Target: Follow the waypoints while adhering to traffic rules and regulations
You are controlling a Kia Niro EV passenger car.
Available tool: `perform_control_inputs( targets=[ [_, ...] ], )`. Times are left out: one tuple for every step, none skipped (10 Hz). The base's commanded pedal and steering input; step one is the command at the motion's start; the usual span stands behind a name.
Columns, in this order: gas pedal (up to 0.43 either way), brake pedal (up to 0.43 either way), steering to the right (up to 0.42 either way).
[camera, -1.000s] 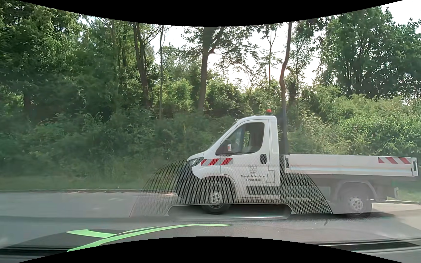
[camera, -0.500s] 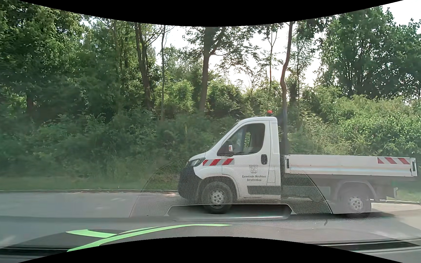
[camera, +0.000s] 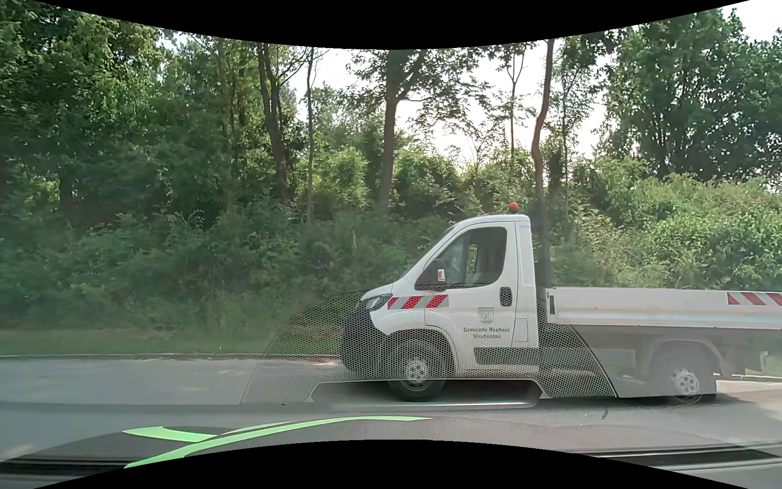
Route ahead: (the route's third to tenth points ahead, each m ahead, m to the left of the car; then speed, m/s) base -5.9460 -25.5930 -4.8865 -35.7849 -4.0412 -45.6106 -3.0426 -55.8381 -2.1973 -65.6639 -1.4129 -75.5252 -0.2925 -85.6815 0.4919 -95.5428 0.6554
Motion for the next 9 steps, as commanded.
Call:
perform_control_inputs(
  targets=[
    [0.157,0.000,-0.751],
    [0.169,0.000,-0.812],
    [0.169,0.000,-0.832],
    [0.177,0.000,-0.838],
    [0.177,0.000,-0.839],
    [0.177,0.000,-0.837],
    [0.177,0.000,-0.836],
    [0.177,0.000,-0.836],
    [0.177,0.000,-0.836]
  ],
)
